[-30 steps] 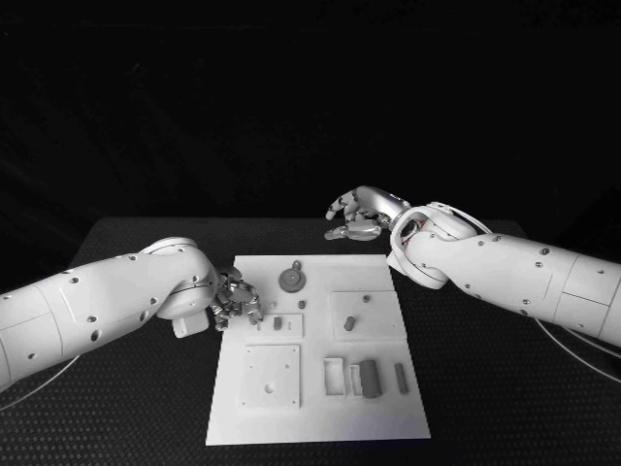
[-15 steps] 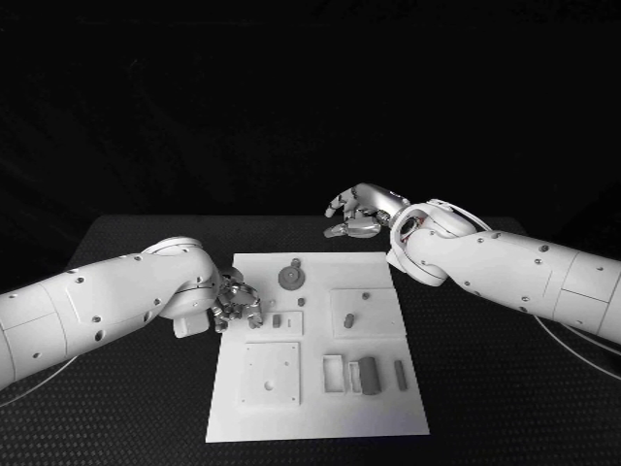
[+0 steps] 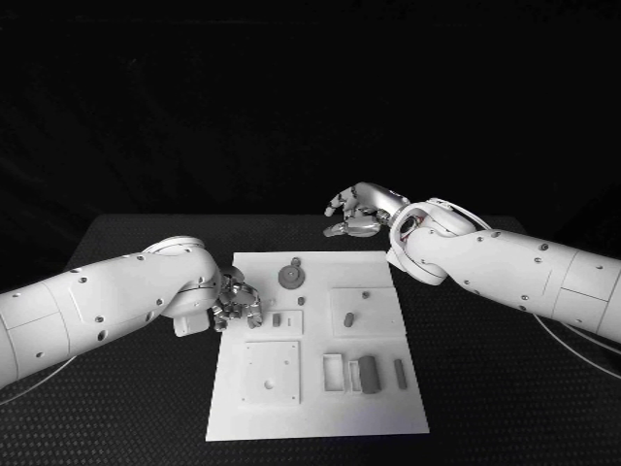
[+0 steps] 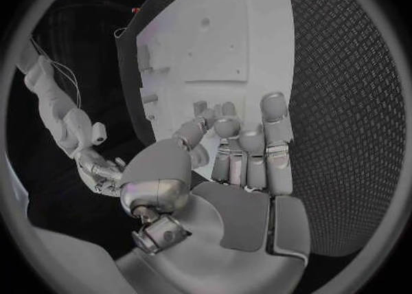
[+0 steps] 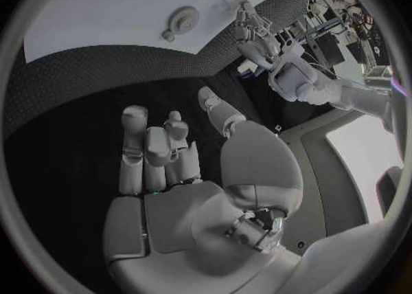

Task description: Assemble the parts on the task board

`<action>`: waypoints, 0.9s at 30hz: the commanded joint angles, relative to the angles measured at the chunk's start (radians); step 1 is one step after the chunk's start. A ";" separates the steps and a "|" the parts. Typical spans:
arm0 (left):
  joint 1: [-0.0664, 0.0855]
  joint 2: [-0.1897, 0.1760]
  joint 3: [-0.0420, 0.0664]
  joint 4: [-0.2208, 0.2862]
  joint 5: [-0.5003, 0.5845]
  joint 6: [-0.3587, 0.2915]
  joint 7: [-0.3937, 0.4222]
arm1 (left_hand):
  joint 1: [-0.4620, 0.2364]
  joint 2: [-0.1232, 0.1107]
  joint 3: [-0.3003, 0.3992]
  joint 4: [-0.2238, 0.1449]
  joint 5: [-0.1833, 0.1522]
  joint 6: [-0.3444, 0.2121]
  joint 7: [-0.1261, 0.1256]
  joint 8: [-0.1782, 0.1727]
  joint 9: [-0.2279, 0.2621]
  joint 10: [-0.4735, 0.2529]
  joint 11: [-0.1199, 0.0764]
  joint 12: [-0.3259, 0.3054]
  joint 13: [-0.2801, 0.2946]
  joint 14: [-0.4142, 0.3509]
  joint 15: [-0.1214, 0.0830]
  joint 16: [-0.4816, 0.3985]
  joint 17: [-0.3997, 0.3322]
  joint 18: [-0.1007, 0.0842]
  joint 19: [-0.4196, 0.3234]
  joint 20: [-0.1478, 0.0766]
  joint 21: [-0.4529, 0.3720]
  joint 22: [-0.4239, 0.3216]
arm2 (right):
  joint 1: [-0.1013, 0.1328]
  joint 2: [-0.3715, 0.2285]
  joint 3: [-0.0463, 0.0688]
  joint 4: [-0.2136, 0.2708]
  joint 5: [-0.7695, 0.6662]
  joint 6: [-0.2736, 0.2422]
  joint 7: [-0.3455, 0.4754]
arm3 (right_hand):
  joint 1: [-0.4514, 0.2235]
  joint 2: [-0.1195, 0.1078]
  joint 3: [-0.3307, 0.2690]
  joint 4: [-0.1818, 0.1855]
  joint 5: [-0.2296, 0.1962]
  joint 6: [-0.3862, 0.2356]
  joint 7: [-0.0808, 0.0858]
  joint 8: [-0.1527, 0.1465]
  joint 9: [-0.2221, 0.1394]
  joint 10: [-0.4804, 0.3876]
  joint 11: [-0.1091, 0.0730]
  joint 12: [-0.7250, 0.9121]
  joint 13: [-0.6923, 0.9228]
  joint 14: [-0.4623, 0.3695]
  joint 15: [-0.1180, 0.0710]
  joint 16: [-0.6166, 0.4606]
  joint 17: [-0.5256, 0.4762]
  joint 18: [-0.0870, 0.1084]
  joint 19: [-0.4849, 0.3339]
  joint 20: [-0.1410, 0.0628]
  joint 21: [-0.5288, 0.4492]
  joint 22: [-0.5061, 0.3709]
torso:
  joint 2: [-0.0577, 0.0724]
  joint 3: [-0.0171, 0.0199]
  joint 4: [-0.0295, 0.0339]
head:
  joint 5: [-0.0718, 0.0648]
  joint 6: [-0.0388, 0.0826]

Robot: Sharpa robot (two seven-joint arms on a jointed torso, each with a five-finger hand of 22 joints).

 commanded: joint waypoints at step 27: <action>0.001 0.023 -0.020 -0.005 -0.103 0.017 -0.001 | -0.004 0.013 0.002 0.008 0.007 0.074 -0.006 0.050 0.006 0.001 -0.010 0.001 -0.003 0.011 -0.033 0.006 -0.003 0.025 0.004 -0.010 0.007 0.019 | 0.000 0.002 0.001 -0.001 -0.002 0.014 0.003 | 0.001 0.009 -0.001 -0.004 0.007 -0.018 0.027 -0.002 0.000 -0.009 0.000 -0.001 -0.001 -0.004 0.002 -0.005 -0.001 0.061 0.003 -0.003 -0.004 0.013 | 0.000 0.0008 -0.0006 | -0.002 -0.008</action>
